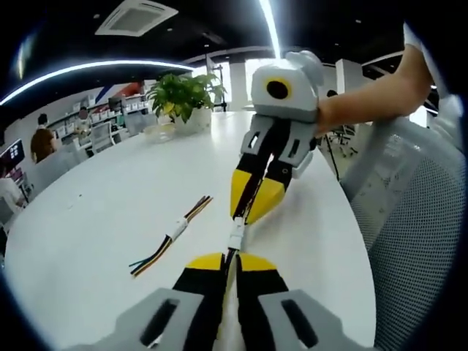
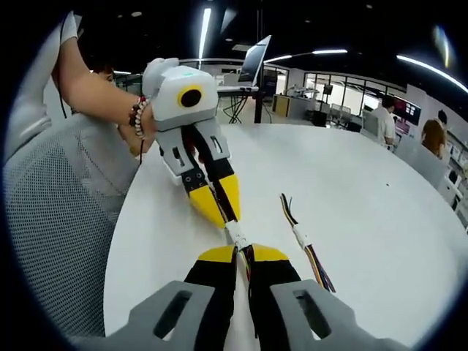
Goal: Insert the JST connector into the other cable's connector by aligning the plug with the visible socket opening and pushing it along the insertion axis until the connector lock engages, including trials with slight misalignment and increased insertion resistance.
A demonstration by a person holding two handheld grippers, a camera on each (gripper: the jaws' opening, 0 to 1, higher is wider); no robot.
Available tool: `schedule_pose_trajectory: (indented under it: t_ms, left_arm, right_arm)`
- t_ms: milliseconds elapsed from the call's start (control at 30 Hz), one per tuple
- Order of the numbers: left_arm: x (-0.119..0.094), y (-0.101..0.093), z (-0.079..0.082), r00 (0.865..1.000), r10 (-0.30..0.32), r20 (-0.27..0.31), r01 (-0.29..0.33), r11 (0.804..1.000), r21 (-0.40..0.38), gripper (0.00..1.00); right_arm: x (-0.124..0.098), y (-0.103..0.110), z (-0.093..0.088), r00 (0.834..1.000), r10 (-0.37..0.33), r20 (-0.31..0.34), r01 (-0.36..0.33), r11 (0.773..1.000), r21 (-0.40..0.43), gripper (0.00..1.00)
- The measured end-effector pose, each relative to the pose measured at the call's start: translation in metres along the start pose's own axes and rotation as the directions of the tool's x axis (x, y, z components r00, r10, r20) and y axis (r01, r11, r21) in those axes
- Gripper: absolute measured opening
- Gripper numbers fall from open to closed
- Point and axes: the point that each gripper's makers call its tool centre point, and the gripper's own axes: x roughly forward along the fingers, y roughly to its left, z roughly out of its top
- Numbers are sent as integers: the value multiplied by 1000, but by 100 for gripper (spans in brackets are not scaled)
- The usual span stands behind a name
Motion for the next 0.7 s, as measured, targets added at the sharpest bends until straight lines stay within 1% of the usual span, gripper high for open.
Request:
schedule_pose_trajectory:
  t_ms: [67, 233, 333, 400, 500, 567, 700]
  left_arm:
    - [-1, -2, 1, 1000, -6, 3, 6, 999, 32, 0]
    - [-2, 0, 2, 1000, -4, 1, 4, 998, 59, 0]
    - [-3, -4, 0, 1000, -19, -10, 20, 997, 72, 0]
    - [-2, -6, -3, 999, -29, -37, 33, 993, 109, 0]
    - [-3, -6, -2, 999, -28, -28, 31, 996, 87, 0]
    - [-4, -4, 0, 1000, -23, -21, 24, 996, 86, 0]
    - [-5, -4, 1, 1000, -21, -16, 22, 996, 81, 0]
  right_arm:
    - [0, 0, 0, 1000, -1, 1, 1, 1000, 0, 3]
    - [0, 0, 3, 1000, -1, 11, 1, 1000, 11, 3]
    - [3, 5, 3, 1000, 17, 7, -17, 1000, 8, 3]
    - [4, 8, 0, 1000, 23, -10, -24, 1000, -7, 3]
    - [3, 7, 1, 1000, 23, -6, -23, 1000, -3, 3]
    - [2, 6, 3, 1000, 19, 7, -19, 1000, 5, 3]
    - [2, 5, 4, 1000, 16, 11, -17, 1000, 9, 3]
